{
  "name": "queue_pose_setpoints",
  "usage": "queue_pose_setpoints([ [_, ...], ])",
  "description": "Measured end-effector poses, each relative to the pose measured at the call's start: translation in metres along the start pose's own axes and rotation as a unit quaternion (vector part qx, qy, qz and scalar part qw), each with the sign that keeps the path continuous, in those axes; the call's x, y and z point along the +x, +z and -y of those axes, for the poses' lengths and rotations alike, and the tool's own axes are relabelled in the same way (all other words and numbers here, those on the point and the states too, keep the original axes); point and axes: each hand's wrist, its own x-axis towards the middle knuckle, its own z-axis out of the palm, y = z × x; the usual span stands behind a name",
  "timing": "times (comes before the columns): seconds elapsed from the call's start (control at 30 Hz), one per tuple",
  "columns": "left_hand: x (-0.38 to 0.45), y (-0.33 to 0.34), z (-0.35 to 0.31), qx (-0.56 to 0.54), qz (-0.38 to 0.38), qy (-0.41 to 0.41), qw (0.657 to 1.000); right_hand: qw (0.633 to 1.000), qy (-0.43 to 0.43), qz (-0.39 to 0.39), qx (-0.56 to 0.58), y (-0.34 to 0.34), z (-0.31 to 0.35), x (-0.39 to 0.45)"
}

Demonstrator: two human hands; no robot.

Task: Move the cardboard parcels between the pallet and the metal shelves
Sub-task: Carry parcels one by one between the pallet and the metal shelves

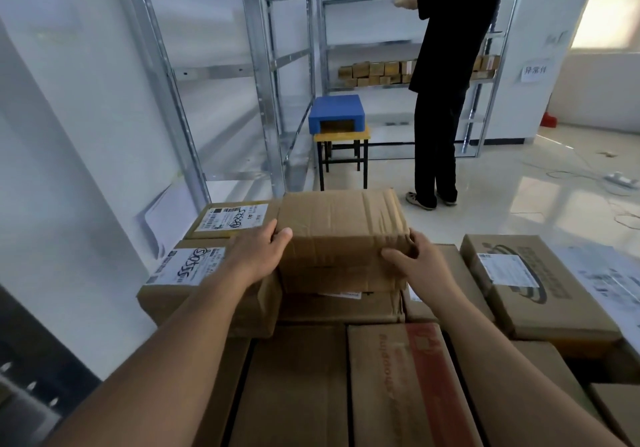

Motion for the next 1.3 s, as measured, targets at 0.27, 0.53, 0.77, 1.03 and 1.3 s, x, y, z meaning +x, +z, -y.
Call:
queue_pose_setpoints([
  [0.27,0.003,0.002,0.004,0.012,0.003,-0.002,1.000,0.998,0.058,0.033,-0.018,0.012,-0.018,0.006],
  [0.53,0.001,0.002,0.008,0.005,0.001,0.004,1.000,0.996,0.070,0.040,-0.032,0.015,-0.017,-0.002],
  [0.77,-0.022,-0.012,-0.001,-0.049,-0.060,0.033,0.996,0.991,0.074,0.008,-0.116,0.004,-0.002,-0.011],
  [1.03,-0.116,-0.019,-0.012,-0.110,-0.252,0.055,0.960,0.961,-0.104,-0.182,-0.182,-0.001,0.045,-0.083],
  [1.3,-0.226,0.009,0.002,-0.120,-0.291,-0.005,0.949,0.941,-0.250,-0.107,-0.201,0.047,0.064,-0.176],
])
